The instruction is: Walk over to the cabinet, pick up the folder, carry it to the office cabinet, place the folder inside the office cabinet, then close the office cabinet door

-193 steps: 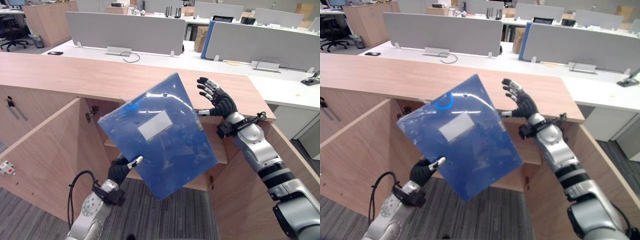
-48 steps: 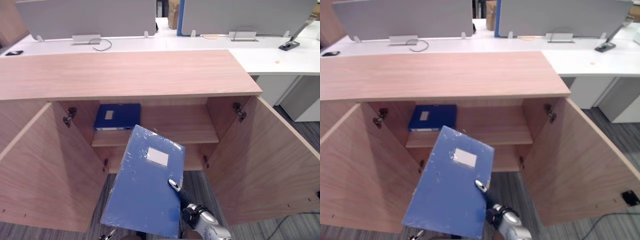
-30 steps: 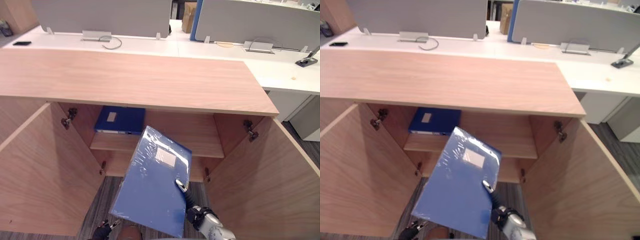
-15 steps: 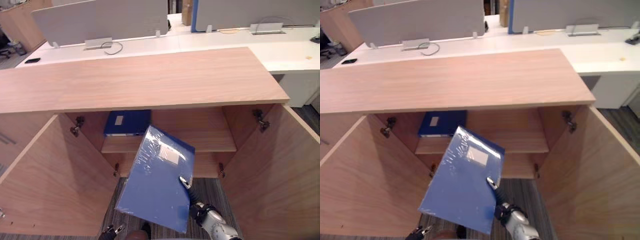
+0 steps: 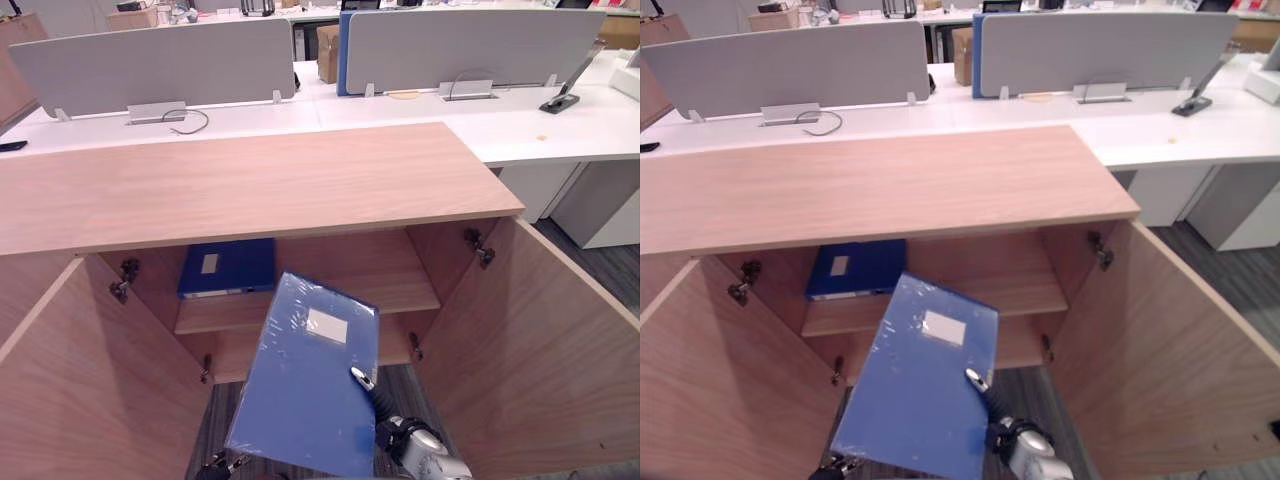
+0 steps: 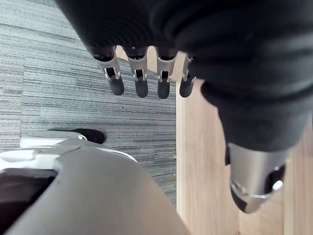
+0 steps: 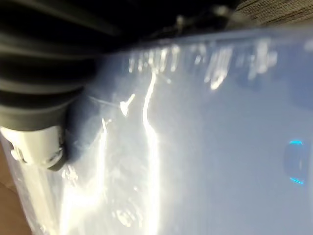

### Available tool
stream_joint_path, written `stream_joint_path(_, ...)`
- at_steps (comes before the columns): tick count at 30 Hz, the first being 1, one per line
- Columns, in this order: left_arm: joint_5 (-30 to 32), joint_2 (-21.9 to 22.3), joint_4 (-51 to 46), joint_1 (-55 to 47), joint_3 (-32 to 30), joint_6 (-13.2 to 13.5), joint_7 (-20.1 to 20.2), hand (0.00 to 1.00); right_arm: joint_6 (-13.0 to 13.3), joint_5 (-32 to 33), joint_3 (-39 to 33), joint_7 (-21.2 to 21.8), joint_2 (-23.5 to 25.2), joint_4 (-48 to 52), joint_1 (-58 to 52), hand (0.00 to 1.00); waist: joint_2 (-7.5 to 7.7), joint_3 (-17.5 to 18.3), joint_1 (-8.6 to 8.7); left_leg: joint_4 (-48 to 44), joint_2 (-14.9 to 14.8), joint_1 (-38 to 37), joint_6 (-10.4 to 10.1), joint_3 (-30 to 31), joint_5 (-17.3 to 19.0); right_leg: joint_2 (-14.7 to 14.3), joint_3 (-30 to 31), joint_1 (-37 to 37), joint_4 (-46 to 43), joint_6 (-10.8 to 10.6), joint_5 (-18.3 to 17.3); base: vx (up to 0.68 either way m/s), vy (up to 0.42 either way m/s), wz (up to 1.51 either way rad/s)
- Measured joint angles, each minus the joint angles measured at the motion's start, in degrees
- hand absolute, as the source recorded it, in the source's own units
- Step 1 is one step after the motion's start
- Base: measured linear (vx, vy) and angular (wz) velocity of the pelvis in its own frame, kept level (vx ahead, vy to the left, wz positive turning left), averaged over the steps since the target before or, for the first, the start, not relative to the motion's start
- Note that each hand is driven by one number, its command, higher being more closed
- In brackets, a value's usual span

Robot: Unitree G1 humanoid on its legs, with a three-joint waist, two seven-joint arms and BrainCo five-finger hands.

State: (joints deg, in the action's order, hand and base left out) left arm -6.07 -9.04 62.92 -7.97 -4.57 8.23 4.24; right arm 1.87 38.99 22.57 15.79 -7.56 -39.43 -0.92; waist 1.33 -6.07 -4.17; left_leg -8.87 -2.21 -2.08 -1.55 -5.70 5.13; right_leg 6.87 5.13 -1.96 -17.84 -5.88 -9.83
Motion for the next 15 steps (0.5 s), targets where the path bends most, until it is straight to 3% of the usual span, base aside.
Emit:
stream_joint_path(7,0.05,1.51,0.68,-2.71,-5.43,-0.55,0.14,0.0,-0.01,0.07,-0.76,-0.3,-1.07,3.63,-1.76,1.0,-0.22,0.64,-0.22,-7.92,-3.74,4.28,-1.64,1.35,3.96,-3.06,-1.99,4.02,9.58,1.7,2.45,0.01,-0.035,0.01)
stream_joint_path(11,1.06,1.8,0.75,-3.05,-6.29,-0.54,0.14,0.0,0.43,0.18,-3.16,-0.51,-1.45,6.75,-1.76,1.0,-0.36,0.81,-0.36,-8.53,-3.87,5.49,-1.69,1.93,4.78,-3.38,-2.71,4.4,11.52,1.59,3.05,0.07,0.012,0.08)
stream_joint_path(15,1.6,1.94,0.15,-2.69,-6.41,-0.35,0.12,0.0,1.86,0.17,-8.87,-3.32,-1.6,7.19,1.66,1.0,-0.76,0.24,-0.75,-10.19,-3.2,10.18,-1.33,2.98,5.28,-2.84,-3.38,1.65,12.26,1.05,3.61,0.06,0.058,0.09)
